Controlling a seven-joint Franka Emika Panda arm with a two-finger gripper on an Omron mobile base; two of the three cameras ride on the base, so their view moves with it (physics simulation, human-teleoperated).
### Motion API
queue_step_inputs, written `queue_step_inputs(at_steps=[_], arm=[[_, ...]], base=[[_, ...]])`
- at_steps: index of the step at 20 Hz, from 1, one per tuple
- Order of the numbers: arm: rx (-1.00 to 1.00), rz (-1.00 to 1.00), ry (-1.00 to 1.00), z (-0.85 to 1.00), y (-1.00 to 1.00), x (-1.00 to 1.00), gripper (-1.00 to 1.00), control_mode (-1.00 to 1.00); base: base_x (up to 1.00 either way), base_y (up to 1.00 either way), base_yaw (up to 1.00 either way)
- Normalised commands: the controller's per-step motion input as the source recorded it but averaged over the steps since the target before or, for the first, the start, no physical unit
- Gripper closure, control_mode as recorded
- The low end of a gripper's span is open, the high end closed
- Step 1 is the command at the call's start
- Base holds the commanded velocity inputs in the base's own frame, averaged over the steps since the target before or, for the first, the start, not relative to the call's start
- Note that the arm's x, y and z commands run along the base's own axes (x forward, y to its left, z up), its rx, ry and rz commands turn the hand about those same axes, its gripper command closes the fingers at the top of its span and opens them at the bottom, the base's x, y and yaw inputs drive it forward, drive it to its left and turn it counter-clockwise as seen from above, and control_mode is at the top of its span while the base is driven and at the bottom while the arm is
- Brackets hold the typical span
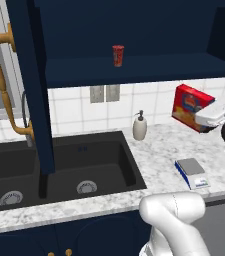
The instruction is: Pick the boxed food and place it on the digital scale for weighing, and close the cabinet.
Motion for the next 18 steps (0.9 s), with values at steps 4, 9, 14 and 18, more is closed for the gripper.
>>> queue_step_inputs(at_steps=[4,9,14,18], arm=[[0.0,0.02,0.04,-0.56,-0.39,0.0,1.0,-1.0],[0.0,0.06,0.04,-0.55,-0.45,0.03,1.0,-1.0],[0.0,0.1,0.05,-0.57,-0.36,0.19,1.0,-1.0],[0.0,0.12,0.09,-0.49,-0.39,0.18,1.0,-1.0]], base=[[0.0,0.0,0.0],[0.0,0.0,0.0],[0.0,0.0,0.0],[0.0,0.0,0.0]])
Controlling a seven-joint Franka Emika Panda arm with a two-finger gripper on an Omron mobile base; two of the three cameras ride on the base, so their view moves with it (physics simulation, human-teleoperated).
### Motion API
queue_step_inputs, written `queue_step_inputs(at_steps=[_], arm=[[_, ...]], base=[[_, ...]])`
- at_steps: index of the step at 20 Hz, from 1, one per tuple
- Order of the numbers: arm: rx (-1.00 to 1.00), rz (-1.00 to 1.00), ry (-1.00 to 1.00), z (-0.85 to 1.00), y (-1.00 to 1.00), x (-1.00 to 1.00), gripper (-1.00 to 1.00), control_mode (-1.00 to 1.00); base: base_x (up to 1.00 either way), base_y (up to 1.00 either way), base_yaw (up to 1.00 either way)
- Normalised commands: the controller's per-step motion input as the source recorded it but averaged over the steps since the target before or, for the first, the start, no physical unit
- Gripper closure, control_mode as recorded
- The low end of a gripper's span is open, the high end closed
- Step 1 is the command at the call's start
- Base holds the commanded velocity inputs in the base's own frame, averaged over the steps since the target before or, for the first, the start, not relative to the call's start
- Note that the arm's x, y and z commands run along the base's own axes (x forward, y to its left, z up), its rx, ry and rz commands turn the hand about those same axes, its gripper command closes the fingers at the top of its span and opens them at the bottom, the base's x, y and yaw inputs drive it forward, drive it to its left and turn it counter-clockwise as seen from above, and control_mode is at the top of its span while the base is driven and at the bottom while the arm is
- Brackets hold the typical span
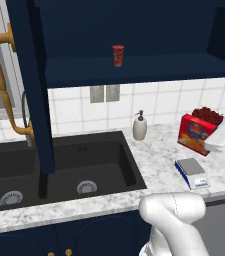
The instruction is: Pick the boxed food and place it on the digital scale for weighing, and close the cabinet.
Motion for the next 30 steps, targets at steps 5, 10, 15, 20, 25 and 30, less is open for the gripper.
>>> queue_step_inputs(at_steps=[5,10,15,20,25,30], arm=[[0.0,0.08,0.13,-0.43,-0.36,0.23,1.0,-1.0],[0.0,0.0,0.01,-0.48,-0.11,0.36,1.0,-1.0],[0.0,0.05,0.05,-0.35,-0.14,0.36,1.0,-1.0],[0.0,0.09,0.11,-0.42,-0.17,0.07,1.0,-1.0],[0.0,0.05,-0.03,-0.45,-0.06,0.0,1.0,-1.0],[0.0,0.02,-0.02,-0.35,-0.02,0.12,1.0,-1.0]], base=[[0.0,0.0,0.0],[0.0,0.0,0.0],[0.0,0.0,0.0],[0.0,0.0,0.0],[0.0,0.0,0.0],[0.0,0.0,0.0]])
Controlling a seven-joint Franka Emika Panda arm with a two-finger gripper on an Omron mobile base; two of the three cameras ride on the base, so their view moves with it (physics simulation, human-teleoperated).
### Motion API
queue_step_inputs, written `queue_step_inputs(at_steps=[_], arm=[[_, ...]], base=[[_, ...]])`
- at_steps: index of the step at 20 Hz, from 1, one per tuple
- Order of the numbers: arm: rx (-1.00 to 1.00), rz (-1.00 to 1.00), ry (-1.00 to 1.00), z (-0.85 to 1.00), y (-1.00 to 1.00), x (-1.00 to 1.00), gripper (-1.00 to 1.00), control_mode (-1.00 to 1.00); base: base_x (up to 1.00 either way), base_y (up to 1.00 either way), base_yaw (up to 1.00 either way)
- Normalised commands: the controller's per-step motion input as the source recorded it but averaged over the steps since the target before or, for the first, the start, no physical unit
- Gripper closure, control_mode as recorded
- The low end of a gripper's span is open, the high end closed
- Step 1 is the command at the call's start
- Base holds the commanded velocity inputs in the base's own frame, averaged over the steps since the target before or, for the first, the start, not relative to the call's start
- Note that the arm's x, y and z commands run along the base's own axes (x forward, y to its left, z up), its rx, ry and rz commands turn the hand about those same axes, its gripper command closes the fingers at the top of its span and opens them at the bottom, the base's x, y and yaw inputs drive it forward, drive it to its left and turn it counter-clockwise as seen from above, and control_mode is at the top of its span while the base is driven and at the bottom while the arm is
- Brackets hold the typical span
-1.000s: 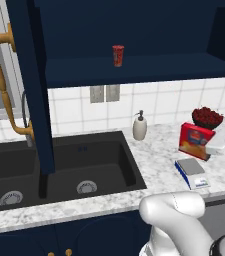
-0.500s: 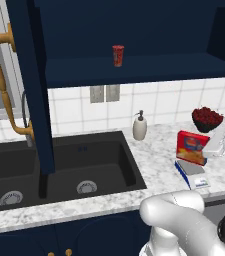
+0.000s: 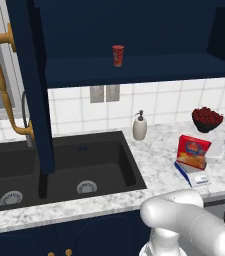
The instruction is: Pick the boxed food and place it on the digital scale for weighing, and close the cabinet.
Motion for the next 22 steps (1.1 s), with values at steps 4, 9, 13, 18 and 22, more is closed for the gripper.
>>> queue_step_inputs(at_steps=[4,9,13,18,22], arm=[[0.0,0.03,0.06,-0.16,0.0,-0.24,1.0,-1.0],[0.0,0.01,-0.01,-0.2,0.04,-0.2,1.0,-1.0],[0.0,0.0,-0.02,-0.15,0.08,0.0,-1.0,-1.0],[0.0,0.0,0.0,0.0,0.08,-0.12,-1.0,-1.0],[0.04,0.0,0.0,0.02,0.23,-0.02,-1.0,-1.0]], base=[[0.0,0.0,0.0],[0.0,0.0,0.0],[0.0,0.0,0.0],[0.0,0.0,0.0],[0.0,0.0,0.0]])
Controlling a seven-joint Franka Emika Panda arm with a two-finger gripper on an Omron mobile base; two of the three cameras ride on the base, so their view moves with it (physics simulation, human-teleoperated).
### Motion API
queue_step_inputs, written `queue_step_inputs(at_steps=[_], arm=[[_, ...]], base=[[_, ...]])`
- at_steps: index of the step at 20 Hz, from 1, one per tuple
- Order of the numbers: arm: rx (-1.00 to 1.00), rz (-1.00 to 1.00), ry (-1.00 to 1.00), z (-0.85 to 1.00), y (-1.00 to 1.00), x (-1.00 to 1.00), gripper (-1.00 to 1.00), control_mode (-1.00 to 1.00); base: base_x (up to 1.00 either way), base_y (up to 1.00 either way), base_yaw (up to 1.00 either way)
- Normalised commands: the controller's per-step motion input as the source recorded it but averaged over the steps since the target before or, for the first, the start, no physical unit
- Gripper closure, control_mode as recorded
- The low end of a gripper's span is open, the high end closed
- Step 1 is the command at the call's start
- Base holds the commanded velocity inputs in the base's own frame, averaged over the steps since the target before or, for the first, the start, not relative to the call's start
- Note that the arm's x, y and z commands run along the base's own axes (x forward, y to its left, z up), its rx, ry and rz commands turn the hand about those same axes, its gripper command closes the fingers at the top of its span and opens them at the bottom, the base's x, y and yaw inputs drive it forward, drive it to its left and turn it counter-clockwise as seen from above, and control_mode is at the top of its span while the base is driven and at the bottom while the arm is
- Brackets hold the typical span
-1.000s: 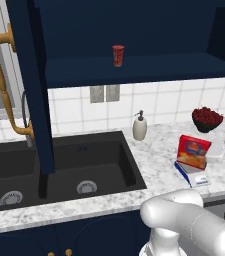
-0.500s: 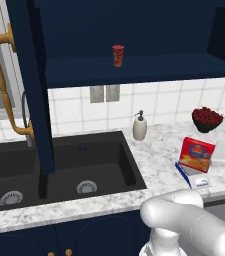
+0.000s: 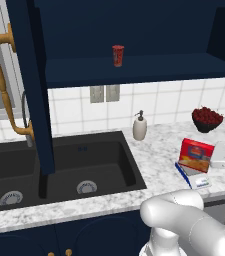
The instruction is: Pick the boxed food and place it on the digital scale for weighing, and close the cabinet.
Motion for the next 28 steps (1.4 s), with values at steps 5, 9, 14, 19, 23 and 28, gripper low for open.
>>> queue_step_inputs(at_steps=[5,9,14,19,23,28], arm=[[0.07,0.01,-0.01,0.18,-0.01,0.0,-1.0,-1.0],[0.04,0.02,-0.07,0.34,-0.18,0.0,-1.0,-1.0],[0.04,0.01,-0.12,0.29,-0.06,-0.07,-1.0,-1.0],[0.04,0.0,-0.27,0.4,-0.04,-0.43,-1.0,-1.0],[0.09,0.0,-0.33,0.5,-0.29,-0.65,-1.0,-1.0],[0.16,-0.01,-0.27,0.39,-0.31,-0.69,-1.0,-1.0]], base=[[0.0,0.0,0.0],[0.0,0.0,0.0],[0.0,0.0,0.0],[0.0,0.0,0.0],[0.0,0.0,0.0],[0.0,0.0,0.0]])
